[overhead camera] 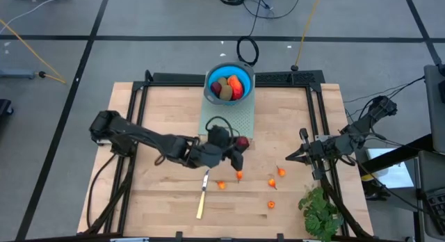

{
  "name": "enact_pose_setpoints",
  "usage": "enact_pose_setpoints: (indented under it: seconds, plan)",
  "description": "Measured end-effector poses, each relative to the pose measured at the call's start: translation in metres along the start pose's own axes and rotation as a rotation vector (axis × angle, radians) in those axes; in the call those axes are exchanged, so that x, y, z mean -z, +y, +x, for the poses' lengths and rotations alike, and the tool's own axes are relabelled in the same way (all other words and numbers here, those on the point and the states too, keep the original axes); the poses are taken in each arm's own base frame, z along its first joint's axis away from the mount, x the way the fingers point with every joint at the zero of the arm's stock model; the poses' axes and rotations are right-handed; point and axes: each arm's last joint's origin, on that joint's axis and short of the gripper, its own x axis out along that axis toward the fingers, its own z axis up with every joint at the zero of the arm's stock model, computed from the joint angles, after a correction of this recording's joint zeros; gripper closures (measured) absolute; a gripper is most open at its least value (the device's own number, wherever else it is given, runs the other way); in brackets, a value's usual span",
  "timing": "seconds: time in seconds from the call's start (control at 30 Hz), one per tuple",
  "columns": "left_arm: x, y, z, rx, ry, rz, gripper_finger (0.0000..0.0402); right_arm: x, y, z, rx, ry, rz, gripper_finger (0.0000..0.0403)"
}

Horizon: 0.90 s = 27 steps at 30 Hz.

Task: Pick & Place Fruit
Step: Put the pomegranate into the blue strainer bowl on the shelf

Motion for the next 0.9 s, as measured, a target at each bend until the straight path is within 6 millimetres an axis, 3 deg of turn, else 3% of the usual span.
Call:
enact_pose_setpoints:
  seconds: [0.43,0.9]
  plan:
    - [-0.056,0.016,-0.004,-0.046,-0.168,0.289,0.0208,0.000,0.000,0.000,0.000,0.004,-0.002,0.0403]
    - [-0.066,0.019,0.000,-0.143,-0.211,0.827,0.0204,0.001,0.000,0.000,0.001,0.005,0.001,0.0403]
